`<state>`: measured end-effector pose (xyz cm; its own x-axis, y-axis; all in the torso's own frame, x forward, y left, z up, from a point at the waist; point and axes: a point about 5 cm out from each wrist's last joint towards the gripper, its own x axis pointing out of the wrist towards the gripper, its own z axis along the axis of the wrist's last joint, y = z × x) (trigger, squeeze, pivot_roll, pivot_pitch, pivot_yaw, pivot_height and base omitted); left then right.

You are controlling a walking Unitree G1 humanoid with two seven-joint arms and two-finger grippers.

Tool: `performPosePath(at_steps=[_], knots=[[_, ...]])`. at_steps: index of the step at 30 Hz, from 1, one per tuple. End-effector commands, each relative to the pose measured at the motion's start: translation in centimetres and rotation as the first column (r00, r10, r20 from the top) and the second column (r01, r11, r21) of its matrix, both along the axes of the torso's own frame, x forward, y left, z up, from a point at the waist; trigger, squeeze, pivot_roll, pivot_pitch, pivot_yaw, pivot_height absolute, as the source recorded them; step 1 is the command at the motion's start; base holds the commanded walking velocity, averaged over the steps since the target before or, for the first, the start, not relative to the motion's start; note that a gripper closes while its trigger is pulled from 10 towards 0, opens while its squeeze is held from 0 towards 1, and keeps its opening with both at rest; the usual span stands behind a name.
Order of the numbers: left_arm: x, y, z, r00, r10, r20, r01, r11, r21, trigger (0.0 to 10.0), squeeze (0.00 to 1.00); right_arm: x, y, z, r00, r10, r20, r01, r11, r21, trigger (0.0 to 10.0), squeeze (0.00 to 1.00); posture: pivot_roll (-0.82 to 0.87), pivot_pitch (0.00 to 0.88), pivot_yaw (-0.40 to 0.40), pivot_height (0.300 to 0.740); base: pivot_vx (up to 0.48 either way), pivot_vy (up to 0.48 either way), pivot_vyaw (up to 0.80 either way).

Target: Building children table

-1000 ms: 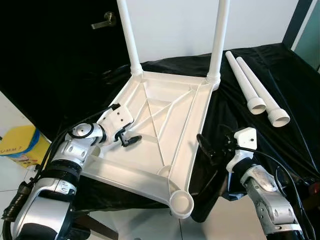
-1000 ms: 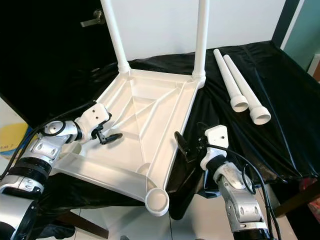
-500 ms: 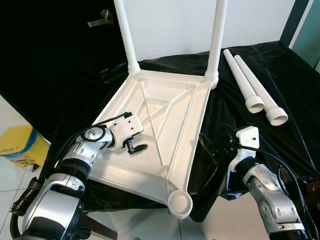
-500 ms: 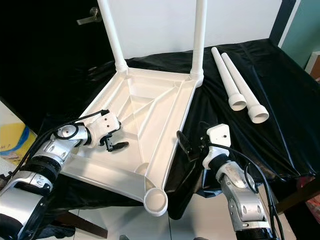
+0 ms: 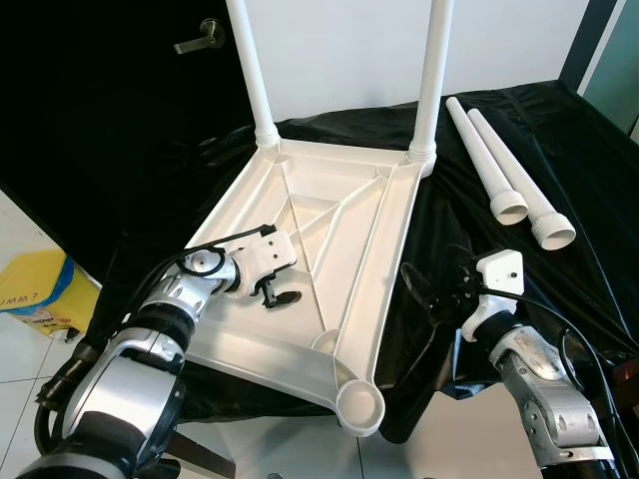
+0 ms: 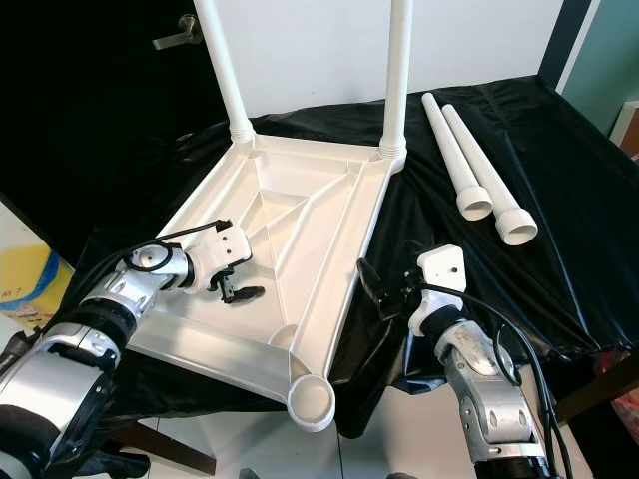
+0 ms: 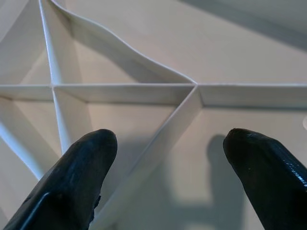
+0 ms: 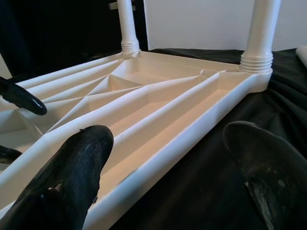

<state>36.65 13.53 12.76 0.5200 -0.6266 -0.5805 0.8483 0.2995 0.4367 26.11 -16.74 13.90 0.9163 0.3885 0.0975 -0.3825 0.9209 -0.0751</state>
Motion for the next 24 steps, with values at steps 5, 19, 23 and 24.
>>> performPosePath(at_steps=[5, 19, 23, 24], knots=[[0.5, 0.4, -0.5, 0.996, 0.089, -0.007, -0.089, 0.996, 0.01, 10.0, 0.0, -0.5, 0.2, -0.2, 1.0, -0.002, -0.017, 0.002, 1.0, 0.001, 10.0, 0.0, -0.16, 0.075, 0.118, 0.74, 0.0, 0.0, 0.0], [1.5, 1.5, 0.5, 0.96, 0.241, -0.14, -0.249, 0.968, -0.044, 1.8, 0.0, -2.2, 0.3, -0.6, 0.998, -0.009, -0.055, 0.008, 1.0, -0.01, 10.0, 0.0, -0.18, 0.151, 0.132, 0.74, 0.0, 0.0, 0.0], [1.6, 1.7, 0.7, 0.957, 0.254, -0.137, -0.262, 0.964, -0.042, 0.0, 0.0, -2.3, 0.3, -0.7, 0.998, -0.012, -0.058, 0.011, 1.0, -0.011, 10.0, 0.0, -0.18, 0.157, 0.136, 0.74, 0.0, 0.0, 0.0], [1.7, 1.6, 0.8, 0.957, 0.259, -0.134, -0.267, 0.963, -0.045, 0.0, 0.0, -2.4, 0.3, -0.7, 0.998, -0.013, -0.06, 0.012, 1.0, -0.011, 10.0, 0.0, -0.18, 0.16, 0.136, 0.74, 0.0, 0.0, 0.0]])
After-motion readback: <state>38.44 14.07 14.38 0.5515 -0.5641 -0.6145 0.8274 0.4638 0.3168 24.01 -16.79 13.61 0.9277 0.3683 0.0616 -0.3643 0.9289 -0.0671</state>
